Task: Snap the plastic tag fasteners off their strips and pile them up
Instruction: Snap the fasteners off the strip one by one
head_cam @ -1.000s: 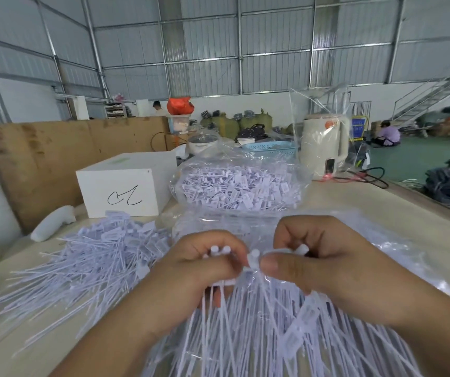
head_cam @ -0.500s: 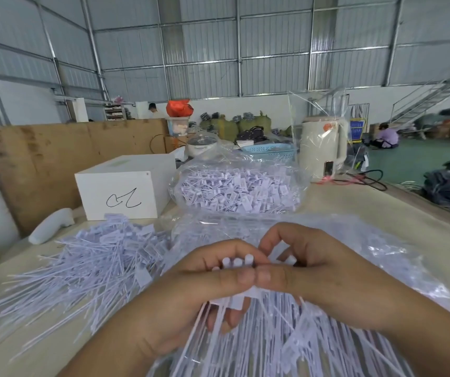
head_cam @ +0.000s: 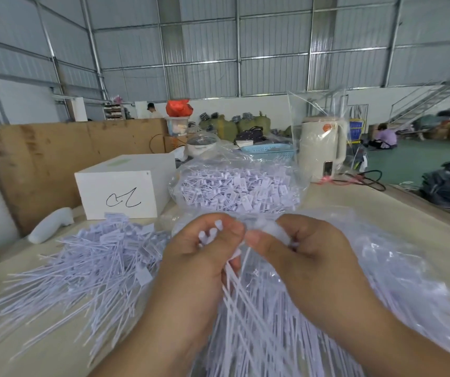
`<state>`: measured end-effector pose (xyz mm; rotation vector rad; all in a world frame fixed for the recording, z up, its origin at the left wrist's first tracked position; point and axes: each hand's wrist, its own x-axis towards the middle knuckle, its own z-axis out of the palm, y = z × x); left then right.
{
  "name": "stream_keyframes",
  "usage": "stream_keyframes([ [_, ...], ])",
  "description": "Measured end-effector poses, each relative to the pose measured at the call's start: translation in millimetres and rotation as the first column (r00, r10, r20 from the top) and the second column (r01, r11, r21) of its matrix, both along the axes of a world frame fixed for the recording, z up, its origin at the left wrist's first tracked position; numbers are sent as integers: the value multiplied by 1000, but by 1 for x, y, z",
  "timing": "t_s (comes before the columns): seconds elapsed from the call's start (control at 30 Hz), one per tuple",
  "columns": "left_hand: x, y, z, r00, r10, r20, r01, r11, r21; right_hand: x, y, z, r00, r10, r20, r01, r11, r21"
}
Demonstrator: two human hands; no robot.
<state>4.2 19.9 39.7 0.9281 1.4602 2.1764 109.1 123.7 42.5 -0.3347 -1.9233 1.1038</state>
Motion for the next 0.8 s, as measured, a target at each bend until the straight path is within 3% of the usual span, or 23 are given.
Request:
stream_keyframes([
  [0.07, -10, -2, -1, 994, 107, -13, -107, 994, -10, 3, 7, 4, 986, -151, -74, 152, 988, 4],
  [0.13, -21, -5, -1, 992, 123, -5, -123, 992, -35, 9, 20, 10, 982, -173, -77, 173, 985, -10],
  [0.23, -22, -8, 0, 994, -86, -65, 79, 992, -95, 17, 30, 8, 989, 106, 104, -99, 992, -74],
  [0.3, -16, -11, 2, 943, -297, -147, 266, 943, -199, 16, 29, 3, 913, 348, 212, -331, 937, -114],
  [0.43, -13, -17, 8, 786, -609, -108, 556, 772, -309, 15, 30, 1, 835, 457, 306, -466, 883, -48],
  [0.57, -15, -19, 9, 709, -702, -64, 634, 675, -376, 15, 28, 0, 821, 480, 309, -476, 874, -96],
  [0.67, -15, -17, 7, 715, -689, -120, 615, 701, -362, 13, 31, 0, 786, 542, 298, -517, 840, -165],
  [0.8, -21, -15, 3, 759, -651, -8, 620, 726, -297, 16, 37, 1, 667, 614, 422, -570, 785, -241],
])
